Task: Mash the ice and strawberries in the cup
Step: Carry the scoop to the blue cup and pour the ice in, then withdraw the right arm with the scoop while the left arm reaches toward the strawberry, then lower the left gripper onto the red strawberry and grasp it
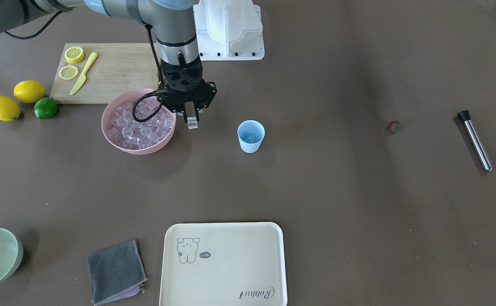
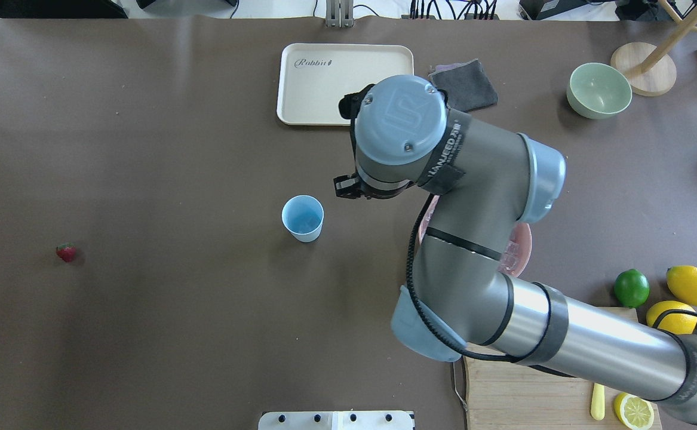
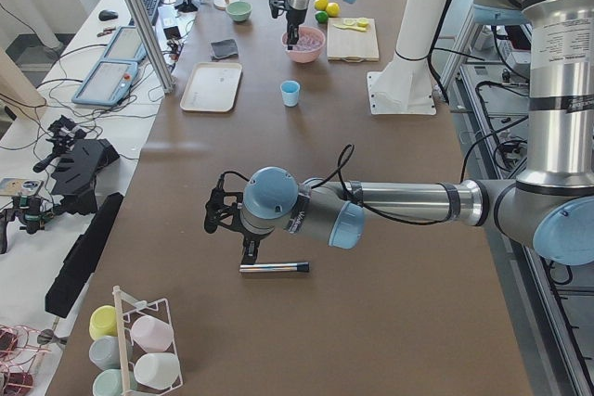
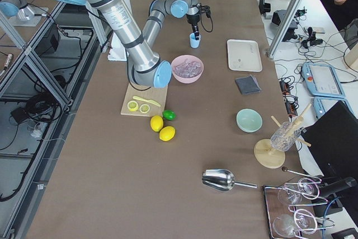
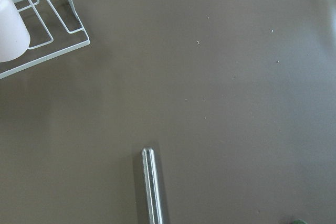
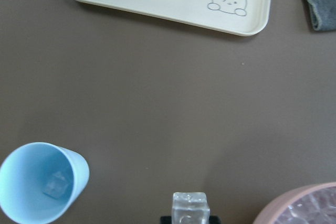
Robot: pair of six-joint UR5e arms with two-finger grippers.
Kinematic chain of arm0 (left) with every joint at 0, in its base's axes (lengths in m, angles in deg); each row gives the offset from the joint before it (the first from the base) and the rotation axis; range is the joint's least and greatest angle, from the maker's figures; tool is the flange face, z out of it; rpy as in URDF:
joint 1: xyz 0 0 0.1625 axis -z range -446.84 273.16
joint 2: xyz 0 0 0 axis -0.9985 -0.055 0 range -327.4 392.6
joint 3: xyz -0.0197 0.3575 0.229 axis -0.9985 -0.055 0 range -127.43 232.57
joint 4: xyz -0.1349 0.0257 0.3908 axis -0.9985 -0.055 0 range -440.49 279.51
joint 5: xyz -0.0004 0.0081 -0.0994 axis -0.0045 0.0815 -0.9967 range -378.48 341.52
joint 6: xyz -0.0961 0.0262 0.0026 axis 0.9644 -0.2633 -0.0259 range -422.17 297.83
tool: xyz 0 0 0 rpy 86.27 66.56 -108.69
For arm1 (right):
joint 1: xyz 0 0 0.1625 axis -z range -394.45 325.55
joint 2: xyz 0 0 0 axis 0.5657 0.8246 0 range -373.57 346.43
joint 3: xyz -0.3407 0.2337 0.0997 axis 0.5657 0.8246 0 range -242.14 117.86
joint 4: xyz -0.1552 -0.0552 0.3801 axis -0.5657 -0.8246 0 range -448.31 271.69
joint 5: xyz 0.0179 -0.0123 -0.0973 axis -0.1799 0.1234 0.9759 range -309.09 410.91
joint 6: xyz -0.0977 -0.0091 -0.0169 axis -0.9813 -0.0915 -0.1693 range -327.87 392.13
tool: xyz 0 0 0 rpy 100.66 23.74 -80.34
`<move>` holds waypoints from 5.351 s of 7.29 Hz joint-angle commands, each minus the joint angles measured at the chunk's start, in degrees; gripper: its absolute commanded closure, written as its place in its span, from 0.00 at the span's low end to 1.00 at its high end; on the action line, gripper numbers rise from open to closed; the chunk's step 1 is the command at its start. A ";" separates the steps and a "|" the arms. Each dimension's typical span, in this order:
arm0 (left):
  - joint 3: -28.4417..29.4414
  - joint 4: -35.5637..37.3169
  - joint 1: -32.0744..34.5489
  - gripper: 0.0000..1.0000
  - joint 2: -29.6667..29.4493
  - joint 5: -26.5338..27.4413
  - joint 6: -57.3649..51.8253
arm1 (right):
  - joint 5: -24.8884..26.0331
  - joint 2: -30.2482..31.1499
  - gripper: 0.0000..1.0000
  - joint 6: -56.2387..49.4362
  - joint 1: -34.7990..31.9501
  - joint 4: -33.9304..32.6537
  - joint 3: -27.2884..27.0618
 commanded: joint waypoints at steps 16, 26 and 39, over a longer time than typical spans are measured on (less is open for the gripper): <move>-6.71 -2.76 -12.63 0.01 1.62 8.58 16.77 | -17.65 24.22 0.01 -21.20 -21.64 13.55 -7.31; -6.38 -23.53 -53.80 0.02 2.69 33.84 48.78 | -33.61 40.15 0.01 -63.28 -52.71 13.55 -3.27; -12.15 -13.37 -53.20 0.74 -1.59 36.65 47.81 | -34.75 41.12 0.01 -64.25 -53.86 13.46 -2.91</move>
